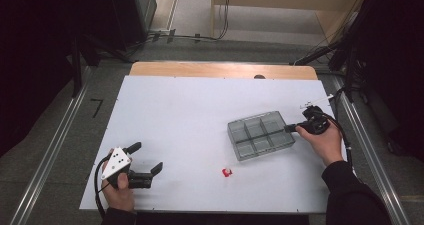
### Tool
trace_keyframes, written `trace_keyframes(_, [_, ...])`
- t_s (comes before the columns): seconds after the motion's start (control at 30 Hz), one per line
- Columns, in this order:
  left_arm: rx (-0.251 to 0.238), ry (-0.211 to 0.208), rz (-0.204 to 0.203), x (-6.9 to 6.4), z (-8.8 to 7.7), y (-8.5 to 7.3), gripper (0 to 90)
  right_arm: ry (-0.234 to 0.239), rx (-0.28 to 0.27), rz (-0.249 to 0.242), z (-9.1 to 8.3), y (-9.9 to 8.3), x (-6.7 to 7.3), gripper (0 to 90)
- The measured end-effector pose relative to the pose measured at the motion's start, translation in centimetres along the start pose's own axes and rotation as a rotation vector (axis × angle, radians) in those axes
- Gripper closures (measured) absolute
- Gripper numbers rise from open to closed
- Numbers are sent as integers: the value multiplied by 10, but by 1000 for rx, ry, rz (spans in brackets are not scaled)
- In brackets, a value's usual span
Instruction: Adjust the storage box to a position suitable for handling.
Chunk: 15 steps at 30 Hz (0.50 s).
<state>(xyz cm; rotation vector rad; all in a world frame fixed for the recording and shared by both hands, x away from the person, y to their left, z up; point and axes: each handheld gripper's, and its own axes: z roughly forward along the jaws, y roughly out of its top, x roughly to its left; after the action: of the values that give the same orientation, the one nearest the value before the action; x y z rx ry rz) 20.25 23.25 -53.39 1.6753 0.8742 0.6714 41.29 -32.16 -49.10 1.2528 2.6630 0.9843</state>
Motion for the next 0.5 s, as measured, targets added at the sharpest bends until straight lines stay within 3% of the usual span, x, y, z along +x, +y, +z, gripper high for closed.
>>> trace_keyframes(0.5, [3, -1, 2, 0, 0, 0, 0, 12, -22, -29, 3, -7, 23, 886])
